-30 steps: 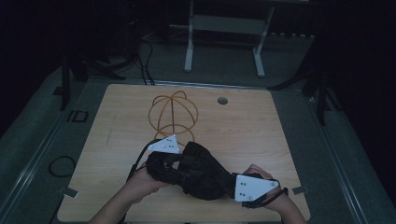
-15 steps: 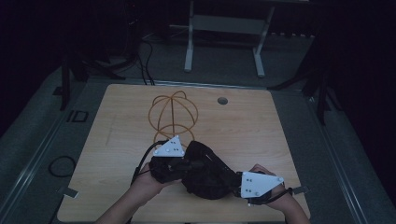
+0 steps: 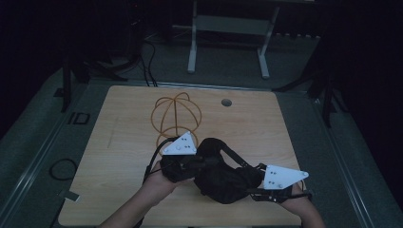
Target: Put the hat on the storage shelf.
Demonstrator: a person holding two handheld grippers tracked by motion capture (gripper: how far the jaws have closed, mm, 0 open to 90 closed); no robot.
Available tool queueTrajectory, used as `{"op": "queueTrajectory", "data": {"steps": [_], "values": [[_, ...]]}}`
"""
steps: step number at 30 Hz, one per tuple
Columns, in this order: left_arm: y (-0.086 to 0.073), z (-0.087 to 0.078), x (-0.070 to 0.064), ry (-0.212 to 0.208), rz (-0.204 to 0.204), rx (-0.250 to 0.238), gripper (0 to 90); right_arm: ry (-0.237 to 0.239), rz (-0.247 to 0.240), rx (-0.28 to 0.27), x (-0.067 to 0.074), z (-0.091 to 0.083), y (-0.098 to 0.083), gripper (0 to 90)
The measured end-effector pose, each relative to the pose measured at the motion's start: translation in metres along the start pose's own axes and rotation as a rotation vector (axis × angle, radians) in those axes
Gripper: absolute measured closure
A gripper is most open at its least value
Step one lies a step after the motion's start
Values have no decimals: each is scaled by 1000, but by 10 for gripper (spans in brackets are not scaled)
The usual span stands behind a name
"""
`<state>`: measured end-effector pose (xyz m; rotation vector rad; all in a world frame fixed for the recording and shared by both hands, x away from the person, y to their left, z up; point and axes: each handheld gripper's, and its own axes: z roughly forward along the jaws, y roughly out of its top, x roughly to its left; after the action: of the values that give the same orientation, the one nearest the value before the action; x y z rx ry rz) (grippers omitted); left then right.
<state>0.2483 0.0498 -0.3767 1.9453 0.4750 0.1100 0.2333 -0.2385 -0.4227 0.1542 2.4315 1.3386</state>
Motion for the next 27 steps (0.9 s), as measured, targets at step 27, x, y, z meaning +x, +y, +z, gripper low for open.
{"op": "queueTrajectory", "data": {"steps": [27], "values": [[38,41,-11,120,-58,-155,900,-411,420,-275,53,-52,25,272]]}}
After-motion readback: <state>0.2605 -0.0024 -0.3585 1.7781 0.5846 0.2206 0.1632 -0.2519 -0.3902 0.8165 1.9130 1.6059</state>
